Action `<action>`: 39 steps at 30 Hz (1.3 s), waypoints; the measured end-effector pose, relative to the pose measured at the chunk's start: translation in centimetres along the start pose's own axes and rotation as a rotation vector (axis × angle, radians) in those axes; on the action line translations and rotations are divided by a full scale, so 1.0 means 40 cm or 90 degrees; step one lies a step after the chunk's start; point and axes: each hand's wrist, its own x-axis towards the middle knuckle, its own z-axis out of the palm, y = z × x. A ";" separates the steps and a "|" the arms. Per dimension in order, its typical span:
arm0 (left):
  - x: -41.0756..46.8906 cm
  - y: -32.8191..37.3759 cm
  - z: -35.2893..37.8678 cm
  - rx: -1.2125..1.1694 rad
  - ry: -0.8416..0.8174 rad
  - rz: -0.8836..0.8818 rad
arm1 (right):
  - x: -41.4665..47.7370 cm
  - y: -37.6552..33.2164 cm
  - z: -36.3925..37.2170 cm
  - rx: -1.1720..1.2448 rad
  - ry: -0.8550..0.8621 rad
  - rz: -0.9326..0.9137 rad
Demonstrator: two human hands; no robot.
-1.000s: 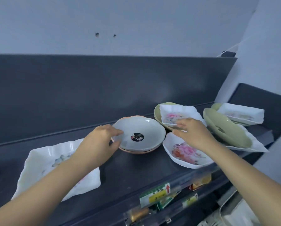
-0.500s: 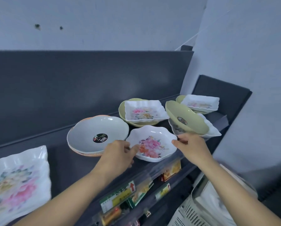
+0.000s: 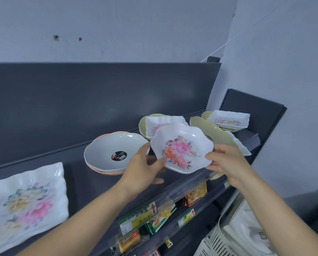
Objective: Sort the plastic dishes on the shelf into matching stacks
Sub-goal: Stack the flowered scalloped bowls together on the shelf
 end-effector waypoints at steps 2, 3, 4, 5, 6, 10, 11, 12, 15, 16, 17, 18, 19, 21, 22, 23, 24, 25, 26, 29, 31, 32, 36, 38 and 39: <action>-0.006 0.020 -0.029 -0.030 0.020 0.018 | -0.011 -0.026 0.015 0.019 -0.022 -0.031; -0.014 0.027 -0.054 -0.043 0.040 0.020 | -0.015 -0.039 0.034 0.024 -0.039 -0.046; -0.018 0.031 -0.075 -0.054 0.051 0.014 | -0.019 -0.049 0.049 0.027 -0.053 -0.058; -0.021 0.034 -0.089 -0.062 0.052 0.007 | -0.022 -0.056 0.059 0.032 -0.064 -0.068; -0.030 0.035 -0.113 -0.073 0.058 0.001 | -0.026 -0.067 0.080 0.038 -0.082 -0.076; -0.100 0.033 -0.233 -0.122 0.107 0.012 | -0.044 -0.109 0.205 0.041 -0.175 -0.106; -0.120 0.032 -0.264 -0.118 0.134 0.013 | -0.050 -0.119 0.241 0.042 -0.198 -0.111; -0.140 0.029 -0.297 -0.110 0.164 0.011 | -0.058 -0.128 0.279 0.042 -0.223 -0.117; -0.208 0.018 -0.400 -0.085 0.244 -0.005 | -0.090 -0.153 0.396 0.042 -0.295 -0.129; -0.234 0.015 -0.433 -0.083 0.269 -0.011 | -0.103 -0.160 0.435 0.040 -0.319 -0.133; -0.260 0.012 -0.466 -0.083 0.291 -0.016 | -0.117 -0.167 0.473 0.039 -0.343 -0.136; -0.288 0.009 -0.496 -0.084 0.311 -0.019 | -0.134 -0.174 0.511 0.037 -0.366 -0.139; -0.314 0.006 -0.524 -0.084 0.328 -0.021 | -0.152 -0.182 0.546 0.036 -0.389 -0.143; -0.366 -0.003 -0.578 -0.080 0.366 -0.023 | -0.188 -0.195 0.615 0.035 -0.430 -0.151; -0.391 -0.006 -0.603 -0.079 0.386 -0.024 | -0.206 -0.201 0.647 0.032 -0.449 -0.156; -0.416 -0.011 -0.627 -0.080 0.405 -0.026 | -0.224 -0.207 0.678 0.028 -0.467 -0.160; -0.441 -0.014 -0.649 -0.085 0.423 -0.027 | -0.242 -0.212 0.707 0.023 -0.483 -0.165; -0.467 -0.016 -0.670 -0.092 0.437 -0.026 | -0.260 -0.217 0.736 0.018 -0.496 -0.170; -0.493 -0.017 -0.689 -0.096 0.450 -0.024 | -0.277 -0.220 0.763 0.014 -0.508 -0.176; -0.567 -0.021 -0.747 -0.082 0.489 -0.037 | -0.333 -0.228 0.844 0.010 -0.544 -0.181; -0.612 -0.025 -0.788 -0.059 0.512 -0.057 | -0.371 -0.228 0.895 0.010 -0.570 -0.180; -0.632 -0.029 -0.809 -0.050 0.519 -0.065 | -0.389 -0.227 0.918 0.007 -0.583 -0.181; -0.700 -0.050 -0.884 -0.014 0.546 -0.090 | -0.461 -0.219 1.002 -0.009 -0.626 -0.176; -0.728 -0.061 -0.913 0.010 0.554 -0.099 | -0.492 -0.211 1.034 -0.022 -0.636 -0.177; -0.741 -0.066 -0.926 0.022 0.557 -0.105 | -0.505 -0.207 1.048 -0.028 -0.638 -0.178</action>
